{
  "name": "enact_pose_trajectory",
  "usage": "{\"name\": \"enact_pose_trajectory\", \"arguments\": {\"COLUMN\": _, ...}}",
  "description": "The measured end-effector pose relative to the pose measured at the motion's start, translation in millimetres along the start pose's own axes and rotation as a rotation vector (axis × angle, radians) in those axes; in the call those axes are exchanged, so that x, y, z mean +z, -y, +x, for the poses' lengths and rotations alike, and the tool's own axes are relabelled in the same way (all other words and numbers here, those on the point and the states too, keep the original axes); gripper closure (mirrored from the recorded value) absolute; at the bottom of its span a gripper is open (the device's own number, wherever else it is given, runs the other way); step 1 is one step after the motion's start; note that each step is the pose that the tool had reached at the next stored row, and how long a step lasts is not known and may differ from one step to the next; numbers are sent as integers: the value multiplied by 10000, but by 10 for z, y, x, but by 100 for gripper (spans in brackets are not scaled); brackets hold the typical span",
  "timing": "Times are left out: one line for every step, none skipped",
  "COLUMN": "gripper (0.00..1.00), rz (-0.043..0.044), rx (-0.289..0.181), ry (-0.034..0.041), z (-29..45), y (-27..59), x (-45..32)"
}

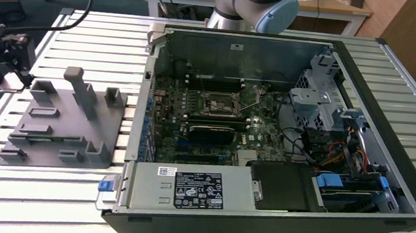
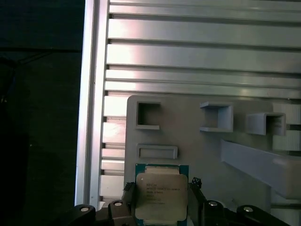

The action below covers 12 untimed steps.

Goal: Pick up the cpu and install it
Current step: 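Pick up the cpu and move it towards the insertion slot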

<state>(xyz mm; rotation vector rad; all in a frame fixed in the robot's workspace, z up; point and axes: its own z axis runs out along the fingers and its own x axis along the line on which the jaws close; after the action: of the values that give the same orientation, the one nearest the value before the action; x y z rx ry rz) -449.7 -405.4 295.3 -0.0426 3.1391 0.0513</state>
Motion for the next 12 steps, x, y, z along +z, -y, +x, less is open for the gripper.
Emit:
{"name": "enact_pose_trajectory", "arguments": {"gripper": 47, "rz": 0, "rx": 0, "ry": 2, "z": 0, "y": -3, "x": -35}}
{"name": "enact_pose_trajectory", "arguments": {"gripper": 47, "rz": 1, "rx": 1, "ry": 3, "z": 0, "y": -6, "x": -69}}
{"name": "enact_pose_trajectory", "arguments": {"gripper": 47, "rz": 0, "rx": 1, "ry": 5, "z": 0, "y": -9, "x": -101}}
{"name": "enact_pose_trajectory", "arguments": {"gripper": 47, "rz": 0, "rx": 0, "ry": 8, "z": 0, "y": -12, "x": -131}}
{"name": "enact_pose_trajectory", "arguments": {"gripper": 47, "rz": 1, "rx": 0, "ry": 8, "z": 0, "y": -15, "x": -158}}
{"name": "enact_pose_trajectory", "arguments": {"gripper": 47, "rz": 1, "rx": 1, "ry": 11, "z": 0, "y": -20, "x": -183}}
{"name": "enact_pose_trajectory", "arguments": {"gripper": 47, "rz": 1, "rx": 1, "ry": 14, "z": 1, "y": -25, "x": -210}}
{"name": "enact_pose_trajectory", "arguments": {"gripper": 47, "rz": 1, "rx": 0, "ry": 17, "z": 0, "y": -29, "x": -237}}
{"name": "enact_pose_trajectory", "arguments": {"gripper": 47, "rz": 0, "rx": -1, "ry": 21, "z": 0, "y": -33, "x": -265}}
{"name": "enact_pose_trajectory", "arguments": {"gripper": 47, "rz": 1, "rx": -1, "ry": 22, "z": 0, "y": -37, "x": -294}}
{"name": "enact_pose_trajectory", "arguments": {"gripper": 47, "rz": 2, "rx": -1, "ry": 24, "z": 0, "y": -41, "x": -322}}
{"name": "enact_pose_trajectory", "arguments": {"gripper": 47, "rz": 2, "rx": -1, "ry": 27, "z": 0, "y": -45, "x": -350}}
